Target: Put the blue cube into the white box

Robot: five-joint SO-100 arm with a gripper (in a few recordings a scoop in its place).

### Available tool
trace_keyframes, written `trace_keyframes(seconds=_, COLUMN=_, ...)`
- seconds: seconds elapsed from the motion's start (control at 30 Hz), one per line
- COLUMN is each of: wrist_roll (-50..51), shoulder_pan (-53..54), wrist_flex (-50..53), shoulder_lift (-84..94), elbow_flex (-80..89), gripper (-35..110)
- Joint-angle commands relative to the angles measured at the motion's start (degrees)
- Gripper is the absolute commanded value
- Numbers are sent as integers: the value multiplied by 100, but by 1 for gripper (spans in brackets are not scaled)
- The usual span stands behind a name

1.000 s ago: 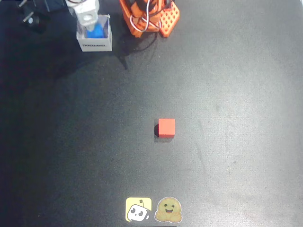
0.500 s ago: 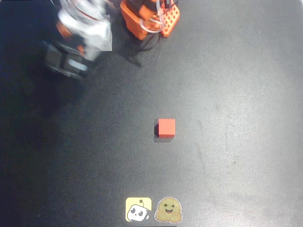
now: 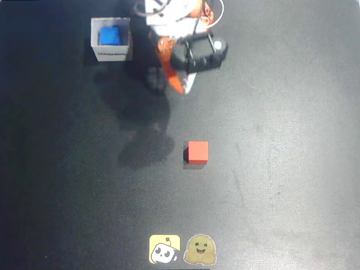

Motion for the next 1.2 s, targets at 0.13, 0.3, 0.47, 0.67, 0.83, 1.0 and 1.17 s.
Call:
trace_keyframes(seconds=0.13, wrist_roll=536, shoulder_pan=88, wrist_flex=-1397, shoulder_lift=1028, elbow_flex=1679, gripper=0)
trace_keyframes(seconds=0.3, wrist_roll=958, shoulder_pan=220, wrist_flex=-2092, shoulder_lift=791, elbow_flex=2426, gripper=0)
trace_keyframes(seconds=0.47, wrist_roll=993, shoulder_pan=343, wrist_flex=-976, shoulder_lift=1020, elbow_flex=2426, gripper=0)
trace_keyframes(seconds=0.67, wrist_roll=993, shoulder_pan=369, wrist_flex=272, shoulder_lift=1020, elbow_flex=2426, gripper=0)
trace_keyframes(seconds=0.83, wrist_roll=984, shoulder_pan=360, wrist_flex=510, shoulder_lift=1020, elbow_flex=2435, gripper=0)
trace_keyframes(seconds=1.0, wrist_roll=993, shoulder_pan=352, wrist_flex=510, shoulder_lift=1020, elbow_flex=2435, gripper=0)
trace_keyframes(seconds=1.17, wrist_roll=993, shoulder_pan=352, wrist_flex=510, shoulder_lift=1020, elbow_flex=2435, gripper=0)
